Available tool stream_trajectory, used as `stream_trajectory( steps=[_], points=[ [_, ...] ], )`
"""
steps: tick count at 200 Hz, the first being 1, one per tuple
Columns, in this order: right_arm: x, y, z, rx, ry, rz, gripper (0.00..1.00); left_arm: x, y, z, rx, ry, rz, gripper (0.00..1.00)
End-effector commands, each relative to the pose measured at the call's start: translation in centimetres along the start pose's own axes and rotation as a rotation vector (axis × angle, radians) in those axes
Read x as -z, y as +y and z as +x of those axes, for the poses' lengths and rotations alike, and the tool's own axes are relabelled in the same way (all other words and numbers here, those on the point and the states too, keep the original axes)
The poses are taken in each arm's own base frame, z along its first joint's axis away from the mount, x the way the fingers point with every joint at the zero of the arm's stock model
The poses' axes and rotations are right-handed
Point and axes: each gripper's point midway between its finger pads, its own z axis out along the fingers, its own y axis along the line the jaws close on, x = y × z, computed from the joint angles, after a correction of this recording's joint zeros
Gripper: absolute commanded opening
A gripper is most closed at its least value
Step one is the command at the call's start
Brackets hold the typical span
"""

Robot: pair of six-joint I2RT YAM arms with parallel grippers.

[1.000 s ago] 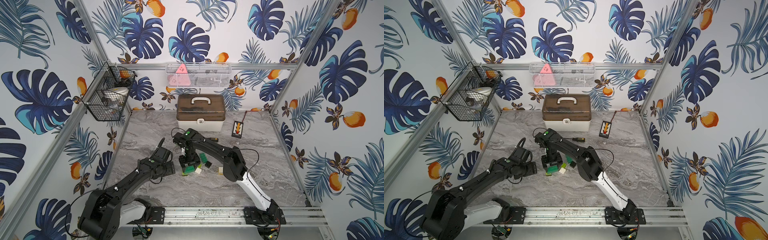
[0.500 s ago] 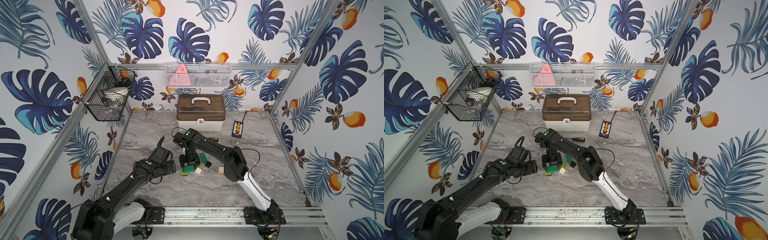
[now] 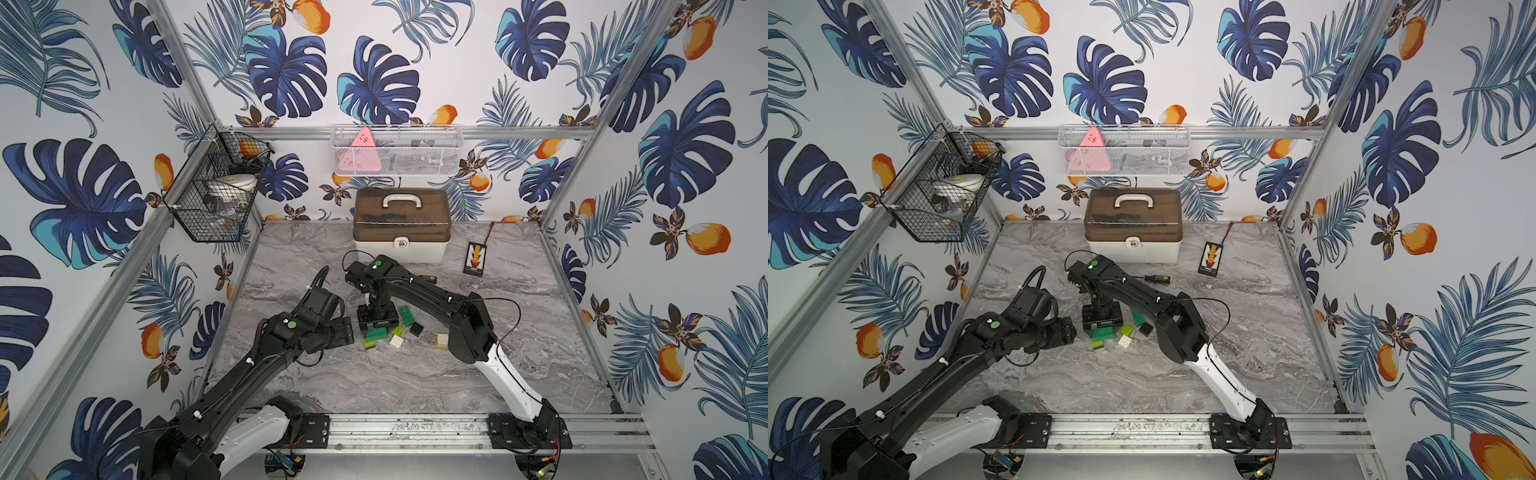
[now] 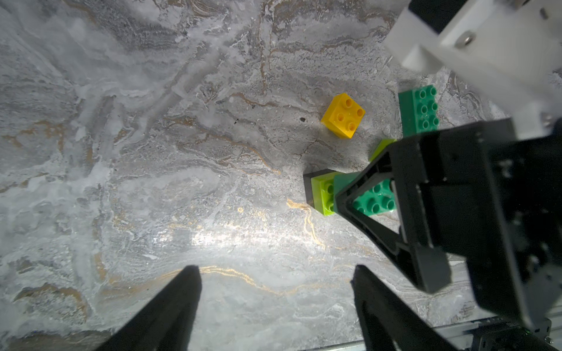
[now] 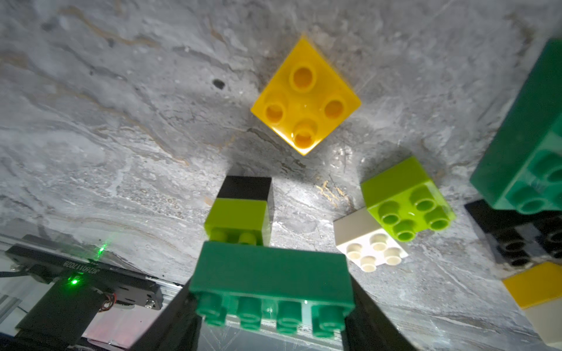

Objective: Assemble a giraffe with lego
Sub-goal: Assemble the lego brick with the lego brick.

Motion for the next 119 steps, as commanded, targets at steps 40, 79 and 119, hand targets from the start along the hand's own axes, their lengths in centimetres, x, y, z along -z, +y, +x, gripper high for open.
stream_trajectory(
  steps=[40, 79, 119],
  points=[
    [-0.1, 0.3, 0.3, 0.066, 0.001, 0.04, 0.47, 0.6, 0.1, 0.3, 0.012, 0.002, 0.004, 0.83],
    [0.3, 0.1, 1.0, 0.147, 0.014, 0.069, 0.47, 0.8, 0.0, 0.6, 0.018, 0.0, 0.018, 0.83],
    [0.6, -0.6, 1.3, 0.197, 0.022, 0.1, 0.47, 0.7, 0.0, 1.0, 0.007, 0.006, 0.015, 0.83]
  ],
)
